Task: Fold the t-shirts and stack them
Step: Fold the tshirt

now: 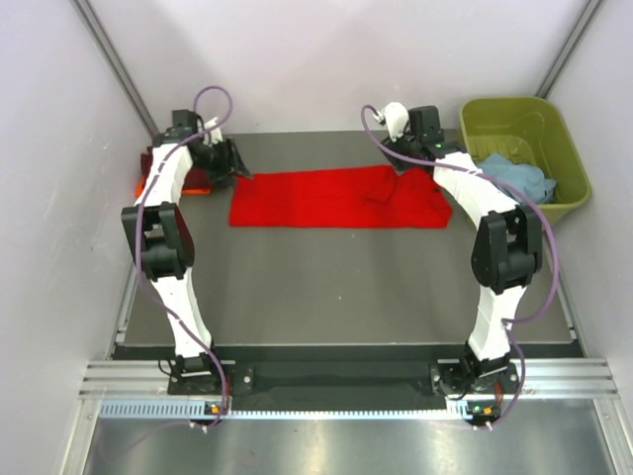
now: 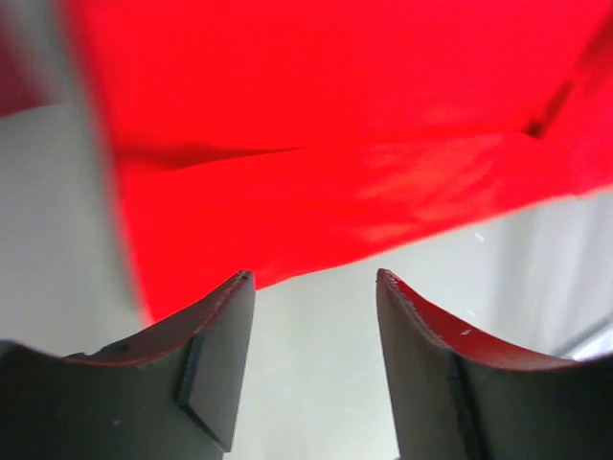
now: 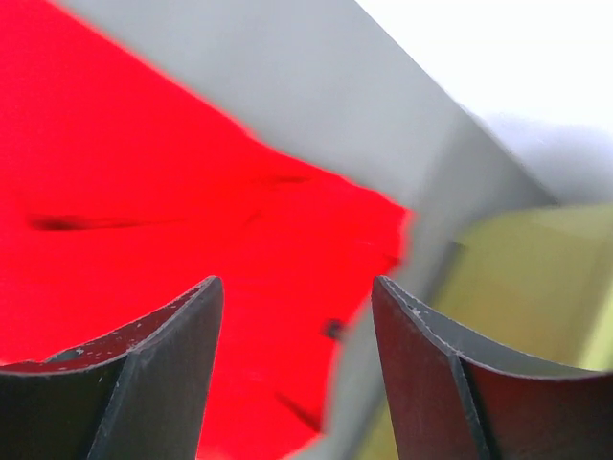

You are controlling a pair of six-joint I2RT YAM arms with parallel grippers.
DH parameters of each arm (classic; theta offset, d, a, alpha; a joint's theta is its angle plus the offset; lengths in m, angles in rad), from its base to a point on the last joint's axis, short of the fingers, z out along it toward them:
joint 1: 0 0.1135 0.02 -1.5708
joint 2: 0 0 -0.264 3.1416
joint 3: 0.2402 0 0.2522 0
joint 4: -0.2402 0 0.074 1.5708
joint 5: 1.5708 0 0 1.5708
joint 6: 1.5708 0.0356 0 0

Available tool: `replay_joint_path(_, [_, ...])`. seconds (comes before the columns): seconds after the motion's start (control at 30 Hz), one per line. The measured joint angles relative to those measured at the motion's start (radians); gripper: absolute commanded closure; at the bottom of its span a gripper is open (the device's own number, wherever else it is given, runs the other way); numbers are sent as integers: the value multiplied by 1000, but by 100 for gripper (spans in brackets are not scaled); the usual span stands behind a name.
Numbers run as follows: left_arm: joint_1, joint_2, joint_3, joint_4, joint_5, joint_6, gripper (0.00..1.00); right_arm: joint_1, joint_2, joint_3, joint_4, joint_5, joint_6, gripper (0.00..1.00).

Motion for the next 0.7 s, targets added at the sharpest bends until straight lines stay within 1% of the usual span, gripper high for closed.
replay_joint_path(0.13, [-73, 42, -11, 19, 61, -15, 48, 31, -2, 0, -62, -162, 92, 37])
replay_joint_path(0.23, [-114, 117, -19, 31, 93, -32, 50, 49, 27, -1, -93, -239, 136, 37])
replay_joint_path(0.43, [-106, 238, -48, 35, 118, -58, 51, 59, 97, -34, -115, -269, 160, 39])
replay_joint_path(0.7, [-96, 240, -49, 40, 126, -84, 51, 60, 143, -40, -121, -255, 159, 43])
